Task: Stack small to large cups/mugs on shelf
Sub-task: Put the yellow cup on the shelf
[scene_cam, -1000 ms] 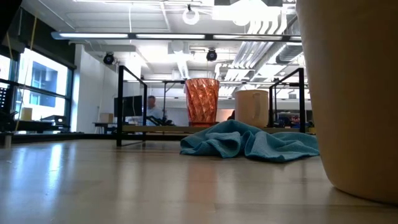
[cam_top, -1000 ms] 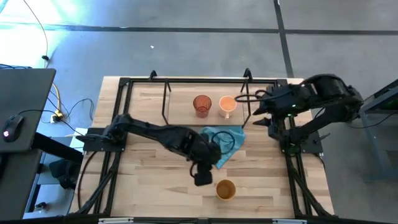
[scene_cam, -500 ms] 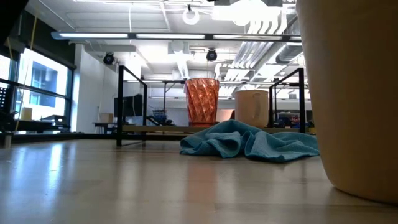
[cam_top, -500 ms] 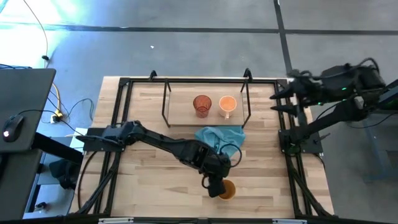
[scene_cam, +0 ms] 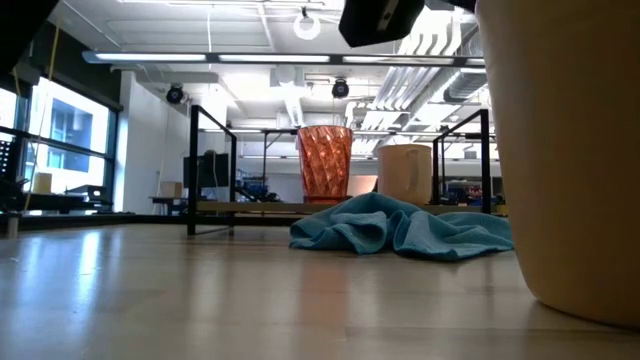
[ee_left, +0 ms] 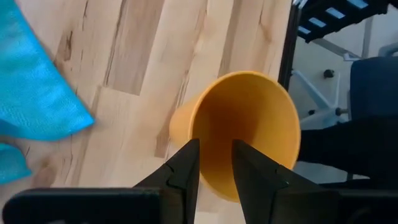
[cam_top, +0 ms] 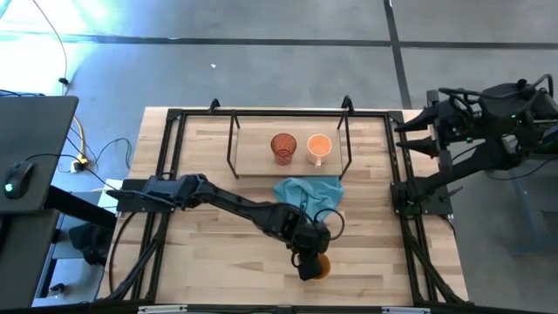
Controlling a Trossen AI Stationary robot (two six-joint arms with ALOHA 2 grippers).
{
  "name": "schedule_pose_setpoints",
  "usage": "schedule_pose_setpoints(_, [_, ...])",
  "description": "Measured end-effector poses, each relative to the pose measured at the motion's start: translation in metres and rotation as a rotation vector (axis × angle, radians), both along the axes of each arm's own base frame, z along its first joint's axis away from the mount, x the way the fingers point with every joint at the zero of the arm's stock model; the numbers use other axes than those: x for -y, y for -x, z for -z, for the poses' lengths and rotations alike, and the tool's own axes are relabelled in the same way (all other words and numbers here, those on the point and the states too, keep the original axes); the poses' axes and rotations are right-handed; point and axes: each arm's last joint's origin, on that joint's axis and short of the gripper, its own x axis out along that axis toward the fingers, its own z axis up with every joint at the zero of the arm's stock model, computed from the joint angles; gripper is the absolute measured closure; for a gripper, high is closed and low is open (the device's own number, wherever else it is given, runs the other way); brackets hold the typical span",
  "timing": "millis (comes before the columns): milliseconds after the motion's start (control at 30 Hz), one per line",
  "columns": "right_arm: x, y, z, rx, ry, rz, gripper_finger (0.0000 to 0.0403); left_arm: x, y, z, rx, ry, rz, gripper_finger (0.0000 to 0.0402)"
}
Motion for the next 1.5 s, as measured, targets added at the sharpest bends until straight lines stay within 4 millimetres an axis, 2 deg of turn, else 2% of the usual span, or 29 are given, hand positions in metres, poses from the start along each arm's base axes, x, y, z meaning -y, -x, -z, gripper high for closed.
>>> schedule_pose_setpoints(367, [0.0, 0.0, 0.0, -0.002, 0.04, -0.018, 0.0242, -0.001, -0.001, 0.0, 0.017, -0.026, 0.034, 0.0318])
schedule_pose_setpoints(700, [0.0, 0.001, 0.0, -0.001, 0.058, -0.026, 0.0242, 0.002, -0.008, 0.022, -0.022, -0.009, 0.07, 0.0318])
schedule_pose_setpoints(1200, [0.001, 0.006, 0.001, -0.005, 0.054, -0.028, 0.0242, -0.002, -0.009, 0.018, -0.004, -0.019, 0.071, 0.0318])
schedule_pose_setpoints(1333, [-0.001, 0.007, 0.004, -0.04, -0.02, -0.065, 0.0242, -0.002, -0.01, 0.018, 0.009, -0.03, 0.094, 0.0318])
schedule_pose_setpoints(1500, [-0.002, 0.011, 0.013, -0.165, -0.134, -0.081, 0.0242, -0.009, -0.017, 0.014, 0.094, -0.045, 0.157, 0.0318])
